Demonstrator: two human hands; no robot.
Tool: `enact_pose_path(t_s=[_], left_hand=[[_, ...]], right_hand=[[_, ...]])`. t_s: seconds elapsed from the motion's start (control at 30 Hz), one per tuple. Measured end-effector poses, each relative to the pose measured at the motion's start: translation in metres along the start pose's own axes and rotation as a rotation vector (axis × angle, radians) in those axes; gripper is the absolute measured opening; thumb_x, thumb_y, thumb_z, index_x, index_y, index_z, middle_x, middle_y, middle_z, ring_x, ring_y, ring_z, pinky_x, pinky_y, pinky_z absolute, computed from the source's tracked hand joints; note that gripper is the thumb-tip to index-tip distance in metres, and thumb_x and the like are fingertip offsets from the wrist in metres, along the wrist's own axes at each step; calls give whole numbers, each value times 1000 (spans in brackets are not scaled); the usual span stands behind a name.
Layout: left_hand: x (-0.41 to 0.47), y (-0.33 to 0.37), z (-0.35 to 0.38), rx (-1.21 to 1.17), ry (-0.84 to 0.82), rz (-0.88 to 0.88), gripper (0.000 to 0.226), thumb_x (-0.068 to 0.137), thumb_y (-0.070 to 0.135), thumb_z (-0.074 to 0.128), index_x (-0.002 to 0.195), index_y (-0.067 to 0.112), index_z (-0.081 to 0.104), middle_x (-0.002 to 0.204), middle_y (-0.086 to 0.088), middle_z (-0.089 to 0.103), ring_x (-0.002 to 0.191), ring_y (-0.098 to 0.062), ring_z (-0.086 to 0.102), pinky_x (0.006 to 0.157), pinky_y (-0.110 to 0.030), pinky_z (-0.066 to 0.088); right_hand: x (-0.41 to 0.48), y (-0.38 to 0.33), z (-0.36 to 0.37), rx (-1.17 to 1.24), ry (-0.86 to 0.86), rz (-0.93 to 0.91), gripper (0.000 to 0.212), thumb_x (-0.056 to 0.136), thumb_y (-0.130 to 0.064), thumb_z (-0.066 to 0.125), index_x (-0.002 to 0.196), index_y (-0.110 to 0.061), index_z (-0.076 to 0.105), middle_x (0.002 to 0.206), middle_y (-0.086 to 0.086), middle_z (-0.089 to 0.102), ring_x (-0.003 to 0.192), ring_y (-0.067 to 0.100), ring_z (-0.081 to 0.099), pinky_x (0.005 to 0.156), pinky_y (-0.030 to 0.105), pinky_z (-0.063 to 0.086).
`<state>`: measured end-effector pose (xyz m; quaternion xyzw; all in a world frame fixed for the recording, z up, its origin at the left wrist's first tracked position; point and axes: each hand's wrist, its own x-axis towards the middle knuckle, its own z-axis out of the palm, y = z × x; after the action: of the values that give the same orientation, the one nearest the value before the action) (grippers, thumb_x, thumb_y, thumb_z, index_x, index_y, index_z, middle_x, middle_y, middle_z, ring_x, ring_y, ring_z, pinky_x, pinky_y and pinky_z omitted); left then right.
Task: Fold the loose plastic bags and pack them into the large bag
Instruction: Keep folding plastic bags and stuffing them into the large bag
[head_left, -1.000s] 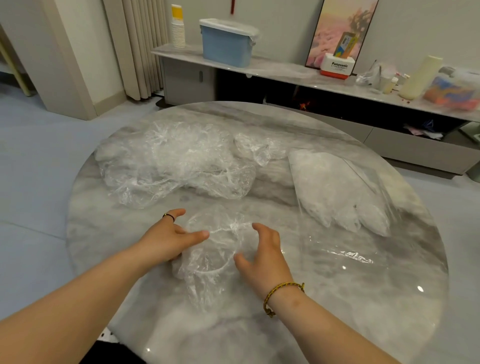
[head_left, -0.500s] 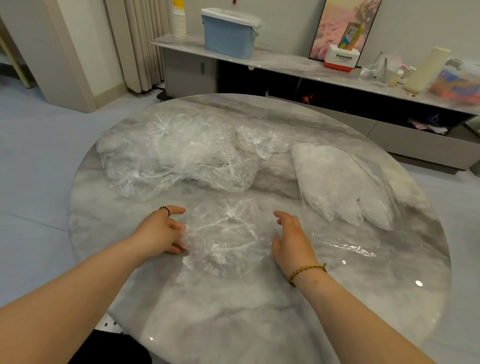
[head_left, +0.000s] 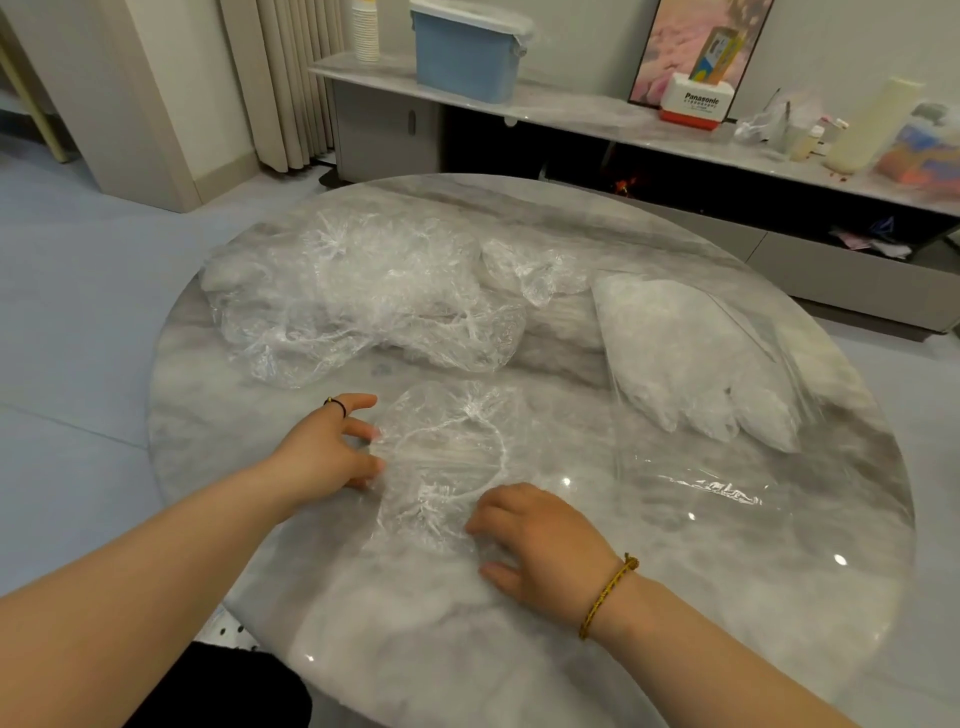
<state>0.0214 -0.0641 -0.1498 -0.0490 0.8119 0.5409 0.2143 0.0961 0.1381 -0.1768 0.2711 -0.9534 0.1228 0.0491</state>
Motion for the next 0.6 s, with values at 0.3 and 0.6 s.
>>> enact_pose_path(t_s=[0.3, 0.6], left_hand=[[4, -16, -14, 303, 127, 192, 47, 85, -6, 55, 127, 14, 49, 103, 3, 56, 67, -13, 55, 56, -5, 43], [-12, -24, 2, 820, -29, 954, 44, 66, 19, 36, 103, 25, 59, 118, 1, 60, 115, -12, 43, 100, -26, 26]], right_hand=[[-10, 14, -2, 57, 88, 150, 24, 67, -19, 39, 60, -21, 61, 58, -12, 59, 53, 3, 54, 46, 11, 39], [-18, 17, -15, 425, 51, 376, 20, 88, -5, 50, 80, -23, 51, 78, -4, 55, 79, 20, 55, 73, 23, 43]])
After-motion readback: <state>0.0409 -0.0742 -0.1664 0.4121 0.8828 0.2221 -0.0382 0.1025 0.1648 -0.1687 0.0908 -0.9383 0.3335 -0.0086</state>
